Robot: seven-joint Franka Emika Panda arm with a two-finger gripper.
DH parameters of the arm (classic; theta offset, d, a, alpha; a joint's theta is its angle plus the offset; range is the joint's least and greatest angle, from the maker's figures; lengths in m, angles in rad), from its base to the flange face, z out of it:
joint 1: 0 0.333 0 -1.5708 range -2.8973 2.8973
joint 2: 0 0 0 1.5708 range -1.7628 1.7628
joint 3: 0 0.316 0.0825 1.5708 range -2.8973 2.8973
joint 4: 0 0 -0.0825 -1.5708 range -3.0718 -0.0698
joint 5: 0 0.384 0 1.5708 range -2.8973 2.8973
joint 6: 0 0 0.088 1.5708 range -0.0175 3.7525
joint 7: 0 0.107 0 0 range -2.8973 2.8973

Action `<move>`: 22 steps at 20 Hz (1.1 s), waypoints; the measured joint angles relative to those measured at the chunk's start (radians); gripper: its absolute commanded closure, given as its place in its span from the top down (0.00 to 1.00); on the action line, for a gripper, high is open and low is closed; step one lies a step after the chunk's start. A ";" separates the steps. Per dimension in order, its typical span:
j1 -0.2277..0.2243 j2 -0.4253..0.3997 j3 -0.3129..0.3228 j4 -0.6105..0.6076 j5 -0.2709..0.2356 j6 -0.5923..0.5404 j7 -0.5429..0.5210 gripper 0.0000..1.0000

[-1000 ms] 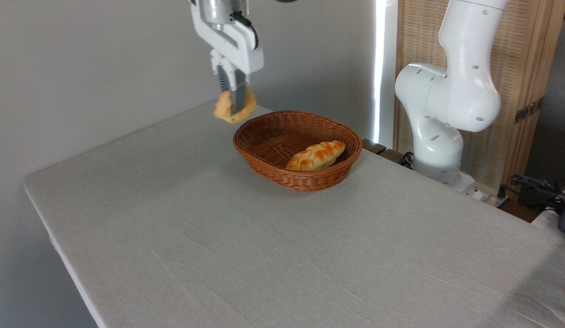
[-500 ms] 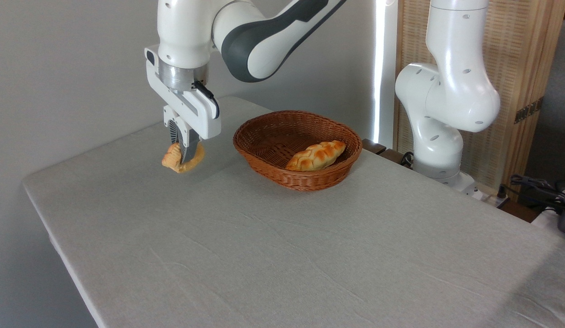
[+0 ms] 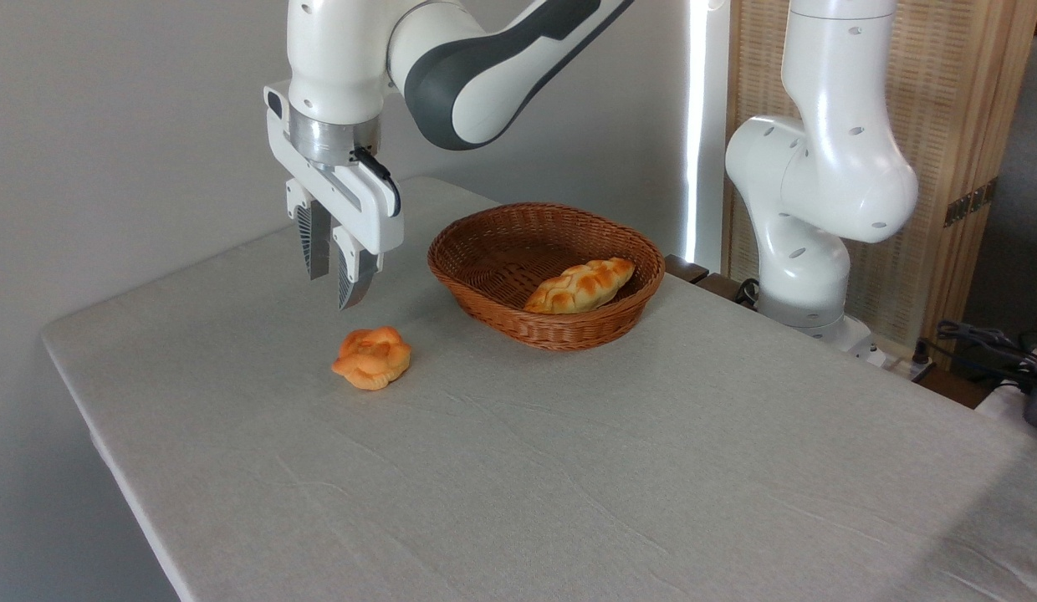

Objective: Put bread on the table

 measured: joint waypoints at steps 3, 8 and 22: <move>0.000 -0.002 0.001 0.002 0.014 -0.002 0.000 1.00; 0.040 -0.026 0.005 0.104 0.161 -0.216 0.000 1.00; 0.153 0.037 0.043 0.474 0.385 -0.618 0.088 1.00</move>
